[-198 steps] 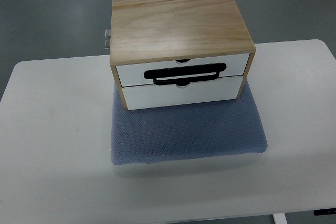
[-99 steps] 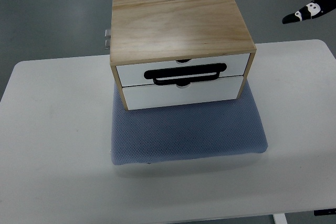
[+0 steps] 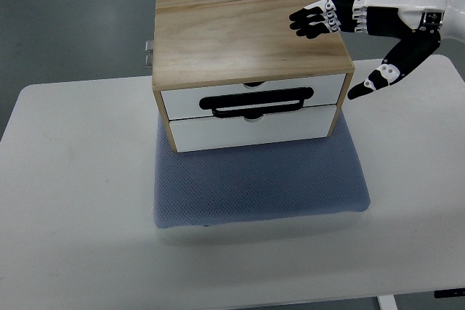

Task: Open wood drawer with right hand
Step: 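Move the right hand down to the upper drawer's black handle, then hook the right hand fingers around the upper drawer's black handle, then pull the upper drawer toward the robot with the right hand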

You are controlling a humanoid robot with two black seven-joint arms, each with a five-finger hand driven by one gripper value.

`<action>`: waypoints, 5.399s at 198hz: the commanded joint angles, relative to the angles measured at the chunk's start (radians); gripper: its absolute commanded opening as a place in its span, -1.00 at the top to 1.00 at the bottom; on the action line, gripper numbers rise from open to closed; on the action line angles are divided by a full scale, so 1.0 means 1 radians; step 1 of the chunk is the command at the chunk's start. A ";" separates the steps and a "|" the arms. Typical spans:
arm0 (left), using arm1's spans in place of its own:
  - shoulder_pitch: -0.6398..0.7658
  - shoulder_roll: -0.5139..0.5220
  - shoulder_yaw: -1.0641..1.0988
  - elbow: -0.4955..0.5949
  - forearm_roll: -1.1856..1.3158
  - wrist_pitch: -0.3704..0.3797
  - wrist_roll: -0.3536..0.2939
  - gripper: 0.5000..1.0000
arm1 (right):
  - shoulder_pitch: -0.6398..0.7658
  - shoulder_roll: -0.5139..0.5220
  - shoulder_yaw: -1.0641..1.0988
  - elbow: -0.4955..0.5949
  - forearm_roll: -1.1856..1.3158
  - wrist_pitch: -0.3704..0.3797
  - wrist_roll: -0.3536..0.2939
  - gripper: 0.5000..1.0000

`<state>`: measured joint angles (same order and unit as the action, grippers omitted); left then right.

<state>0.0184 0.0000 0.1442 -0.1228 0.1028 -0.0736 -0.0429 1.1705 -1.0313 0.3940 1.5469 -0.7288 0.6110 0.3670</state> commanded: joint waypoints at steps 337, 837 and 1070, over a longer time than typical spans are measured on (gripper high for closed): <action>0.000 0.000 0.000 0.000 0.000 0.000 0.000 -1.00 | -0.140 0.323 -0.017 -0.249 -0.230 0.000 -0.054 -0.77; 0.000 0.000 0.000 0.000 0.000 0.000 0.000 -1.00 | -0.164 0.275 -0.017 -0.116 -0.228 0.000 -0.094 -0.78; 0.000 0.000 0.000 0.000 0.000 0.000 0.000 -1.00 | -0.172 0.289 -0.017 -0.202 -0.228 0.000 -0.120 -0.78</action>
<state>0.0184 0.0000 0.1442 -0.1227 0.1028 -0.0736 -0.0434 1.0036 -0.7447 0.3776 1.3447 -0.9573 0.6108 0.2483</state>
